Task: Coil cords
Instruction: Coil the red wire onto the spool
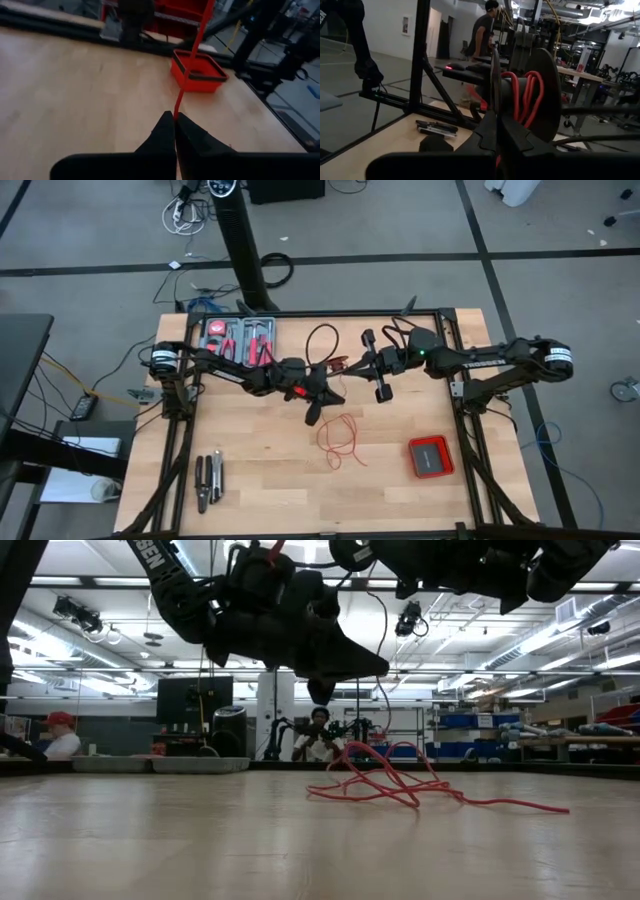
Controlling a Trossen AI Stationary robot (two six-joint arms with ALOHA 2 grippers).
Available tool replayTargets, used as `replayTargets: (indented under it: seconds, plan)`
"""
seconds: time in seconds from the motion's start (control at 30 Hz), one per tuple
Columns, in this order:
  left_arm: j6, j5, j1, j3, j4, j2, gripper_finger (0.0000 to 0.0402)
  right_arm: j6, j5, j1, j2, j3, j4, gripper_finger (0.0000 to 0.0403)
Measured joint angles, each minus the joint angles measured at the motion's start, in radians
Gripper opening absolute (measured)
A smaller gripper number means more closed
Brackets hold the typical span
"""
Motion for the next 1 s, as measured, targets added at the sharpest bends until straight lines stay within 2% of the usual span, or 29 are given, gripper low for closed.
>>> replayTargets:
  seconds: [0.27, 0.6, 1.0]
  plan:
    - [-0.016, 0.012, 0.0, 0.0, -0.056, -0.017, 0.0, -0.015, 0.047, -0.018, -0.083, 0.0, -0.155, 0.0002]
    - [0.036, -0.004, -0.004, 0.0, -0.139, -0.058, 0.0, -0.026, 0.095, -0.056, -0.241, 0.0, -0.391, 0.0002]
    - [0.081, -0.001, -0.004, 0.0, -0.239, -0.096, 0.0, -0.04, 0.151, -0.059, -0.328, 0.0, -0.612, 0.0002]
